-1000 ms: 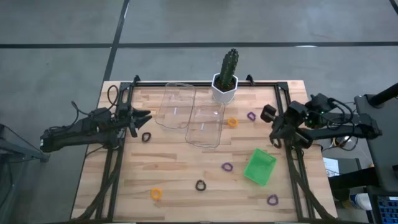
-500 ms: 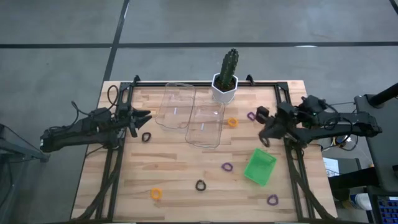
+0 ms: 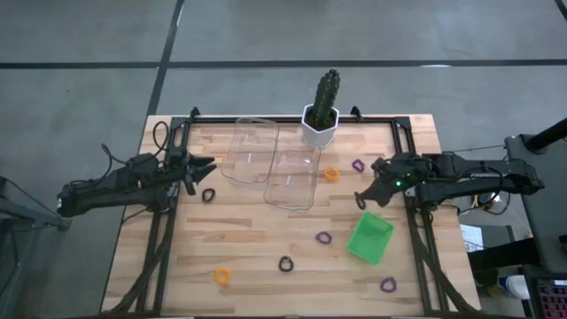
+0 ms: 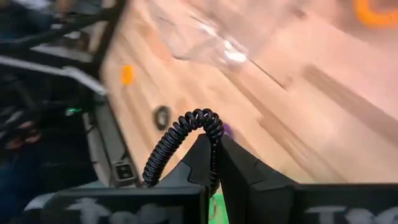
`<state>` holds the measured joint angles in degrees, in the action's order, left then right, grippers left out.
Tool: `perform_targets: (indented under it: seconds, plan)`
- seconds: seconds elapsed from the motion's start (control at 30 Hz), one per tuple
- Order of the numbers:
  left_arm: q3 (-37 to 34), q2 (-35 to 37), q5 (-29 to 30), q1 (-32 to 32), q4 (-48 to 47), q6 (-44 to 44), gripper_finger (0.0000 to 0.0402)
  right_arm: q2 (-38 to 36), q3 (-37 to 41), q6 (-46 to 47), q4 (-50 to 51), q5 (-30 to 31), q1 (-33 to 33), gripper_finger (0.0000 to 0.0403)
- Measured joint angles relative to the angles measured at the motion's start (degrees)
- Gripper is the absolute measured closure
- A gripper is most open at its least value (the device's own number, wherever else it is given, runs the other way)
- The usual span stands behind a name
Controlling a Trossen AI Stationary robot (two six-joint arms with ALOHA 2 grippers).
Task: Sort spring keychains
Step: Put the right black spring keychain into the green bin
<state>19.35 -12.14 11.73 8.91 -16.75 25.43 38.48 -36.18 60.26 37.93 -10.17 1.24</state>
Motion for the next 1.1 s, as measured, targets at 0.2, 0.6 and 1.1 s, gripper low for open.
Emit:
perform_targets:
  seconds: [0.2,0.6,1.1]
  plan:
    - [0.0,0.0,0.37,-0.01,0.02,0.2,0.0248,0.9,-2.71,2.87,6.86,3.16,-2.19,0.039]
    - [0.0,0.0,0.55,-0.01,0.02,1.31,0.0248,18.44,-23.71,0.91,33.82,10.43,-13.39,0.039]
    - [0.0,0.0,0.35,0.01,-0.02,1.4,0.0248,38.05,-30.17,17.0,37.76,9.76,-30.37,0.039]
